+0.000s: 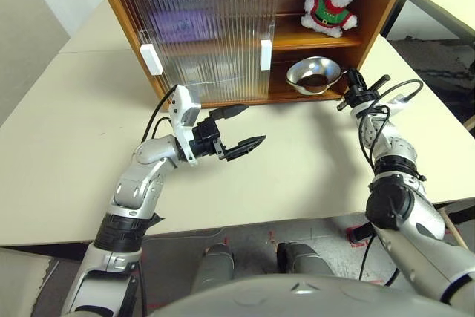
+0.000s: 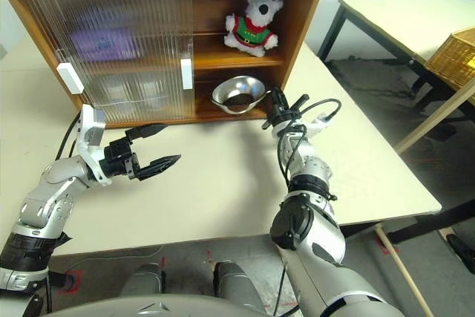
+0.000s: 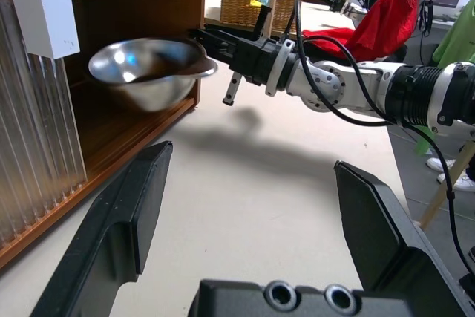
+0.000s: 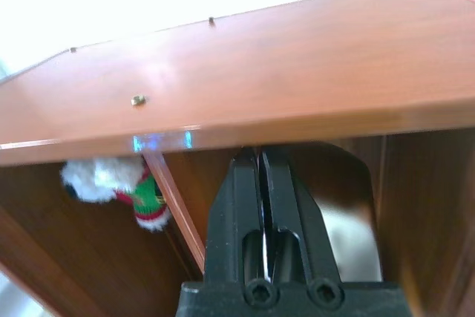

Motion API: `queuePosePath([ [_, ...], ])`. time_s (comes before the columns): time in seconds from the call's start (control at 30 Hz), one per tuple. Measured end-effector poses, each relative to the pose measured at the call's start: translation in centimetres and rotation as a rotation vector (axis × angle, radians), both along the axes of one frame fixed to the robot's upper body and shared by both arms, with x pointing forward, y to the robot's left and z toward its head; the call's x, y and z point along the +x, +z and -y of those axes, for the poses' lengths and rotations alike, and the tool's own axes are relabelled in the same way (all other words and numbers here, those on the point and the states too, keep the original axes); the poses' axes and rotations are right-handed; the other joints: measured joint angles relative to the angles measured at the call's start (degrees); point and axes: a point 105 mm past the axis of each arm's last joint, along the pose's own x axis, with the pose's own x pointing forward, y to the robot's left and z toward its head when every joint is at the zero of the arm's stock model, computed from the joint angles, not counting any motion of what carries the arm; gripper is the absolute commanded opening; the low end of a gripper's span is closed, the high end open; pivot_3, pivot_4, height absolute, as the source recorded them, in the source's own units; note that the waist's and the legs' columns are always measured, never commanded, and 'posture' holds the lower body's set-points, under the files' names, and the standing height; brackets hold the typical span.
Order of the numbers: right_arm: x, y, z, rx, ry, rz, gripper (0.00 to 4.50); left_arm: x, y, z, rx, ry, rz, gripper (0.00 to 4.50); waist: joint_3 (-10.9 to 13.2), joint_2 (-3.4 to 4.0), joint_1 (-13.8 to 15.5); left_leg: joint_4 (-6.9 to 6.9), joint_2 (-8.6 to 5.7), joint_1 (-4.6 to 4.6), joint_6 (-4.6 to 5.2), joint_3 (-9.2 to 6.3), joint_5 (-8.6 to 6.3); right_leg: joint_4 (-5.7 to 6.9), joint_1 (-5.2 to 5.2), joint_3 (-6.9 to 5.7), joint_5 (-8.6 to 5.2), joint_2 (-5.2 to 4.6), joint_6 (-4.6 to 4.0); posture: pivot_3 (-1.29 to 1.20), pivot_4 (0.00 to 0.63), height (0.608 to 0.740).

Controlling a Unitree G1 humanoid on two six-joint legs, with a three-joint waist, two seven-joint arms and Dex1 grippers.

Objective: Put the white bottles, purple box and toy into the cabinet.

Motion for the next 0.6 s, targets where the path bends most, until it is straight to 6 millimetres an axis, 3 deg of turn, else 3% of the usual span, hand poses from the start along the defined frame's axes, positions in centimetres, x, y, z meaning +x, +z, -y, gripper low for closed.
queuePosePath([
  [0.3,1.1,-0.5,-2.2,0.067,-0.041,-0.027,0.06,0.0,0.0,-0.1,0.007,0.002,0.001,4.5,0.05,0.08,0.05,-0.07,0.05,-0.05,-0.02,-0.03,-0.01,0.0,-0.11,0.02,0.0,-0.01,-0.12,0.12,0.099,0.74],
  [0.6,1.6,-1.0,-2.6,0.094,-0.107,-0.053,0.06,0.0,-0.1,-0.4,0.017,0.009,0.0,4.5,0.1,0.15,0.44,-0.09,0.09,-0.09,-0.05,-0.09,-0.03,0.01,-0.15,0.11,-0.02,-0.08,-0.22,0.13,0.102,0.74],
])
